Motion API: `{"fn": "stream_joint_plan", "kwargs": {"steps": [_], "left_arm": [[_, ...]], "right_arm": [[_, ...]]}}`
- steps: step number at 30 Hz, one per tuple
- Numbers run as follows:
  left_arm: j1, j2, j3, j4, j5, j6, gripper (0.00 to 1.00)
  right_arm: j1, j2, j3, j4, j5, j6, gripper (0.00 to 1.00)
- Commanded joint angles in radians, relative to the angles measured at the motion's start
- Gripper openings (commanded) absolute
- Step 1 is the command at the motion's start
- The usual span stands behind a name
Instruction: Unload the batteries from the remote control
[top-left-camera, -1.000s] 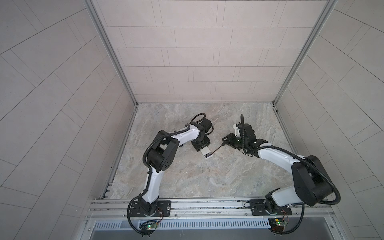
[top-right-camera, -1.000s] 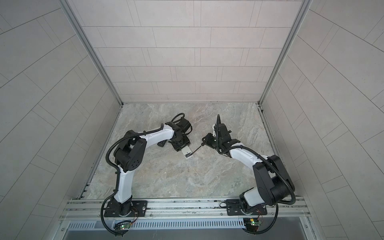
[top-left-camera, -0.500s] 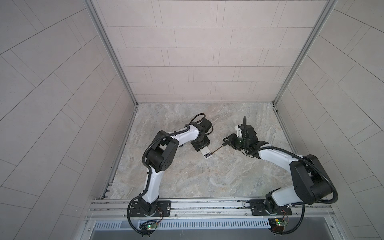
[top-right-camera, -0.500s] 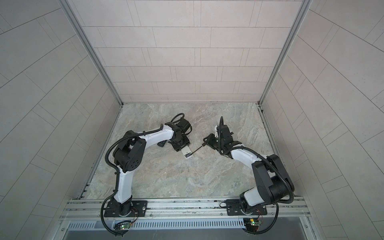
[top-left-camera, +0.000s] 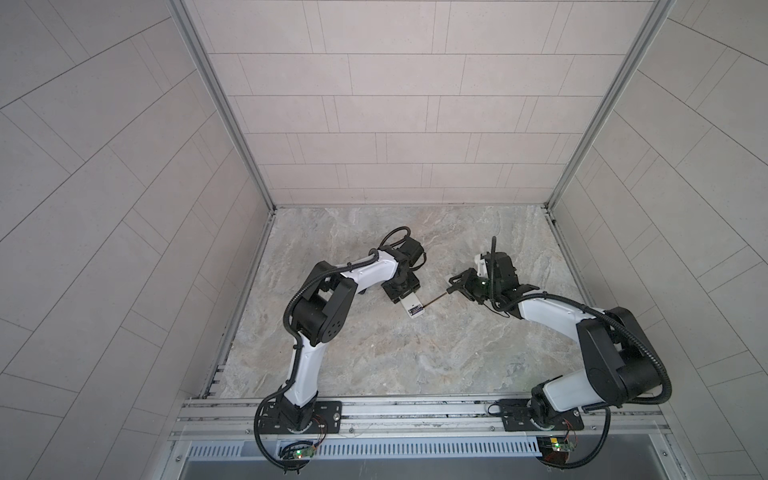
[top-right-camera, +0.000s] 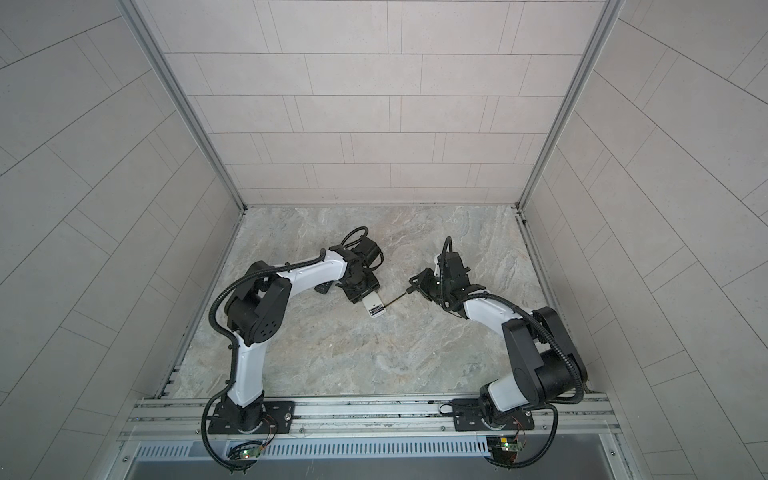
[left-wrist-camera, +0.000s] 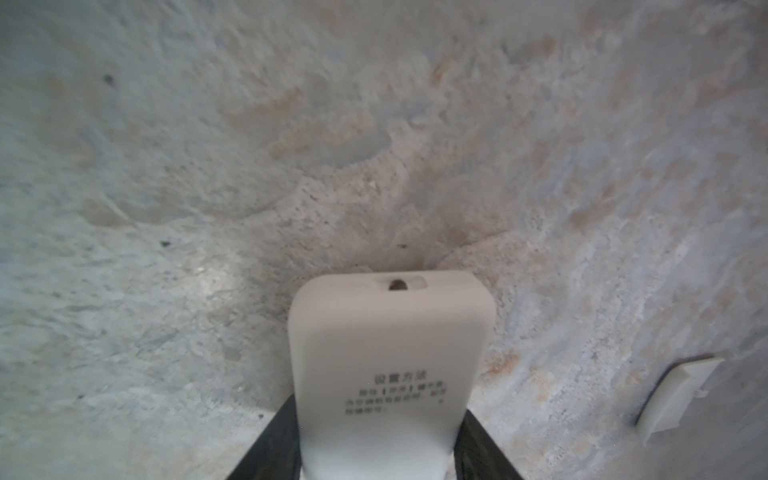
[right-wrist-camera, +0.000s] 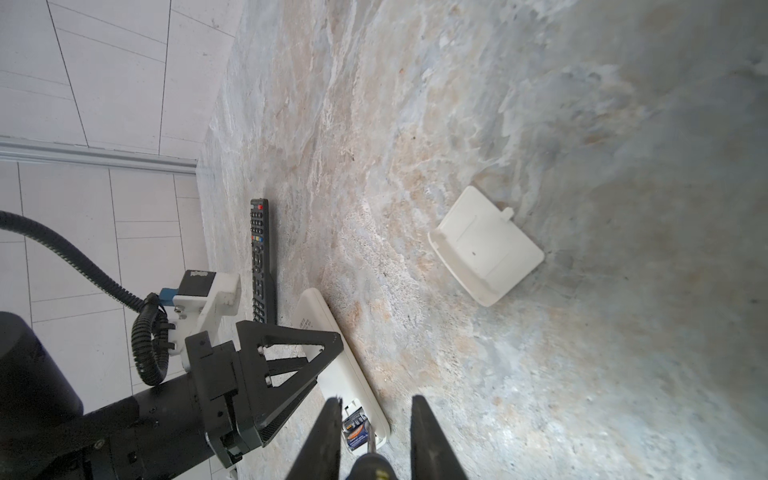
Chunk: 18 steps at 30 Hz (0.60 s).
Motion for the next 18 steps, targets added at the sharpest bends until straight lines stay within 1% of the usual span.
{"fn": "stream_joint_plan", "kwargs": {"steps": [1, 18], "left_arm": [[-0.017, 0.026, -0.045, -0.035, 0.028, -0.029, 0.38], [-0.017, 0.018, -0.057, -0.025, 0.028, -0.033, 0.38]], "right_arm": [[0.009, 0.052, -0.041, -0.085, 0.084, -0.022, 0.02], [0.003, 0.068, -0.053, -0.080, 0.074, 0.001, 0.00]]}}
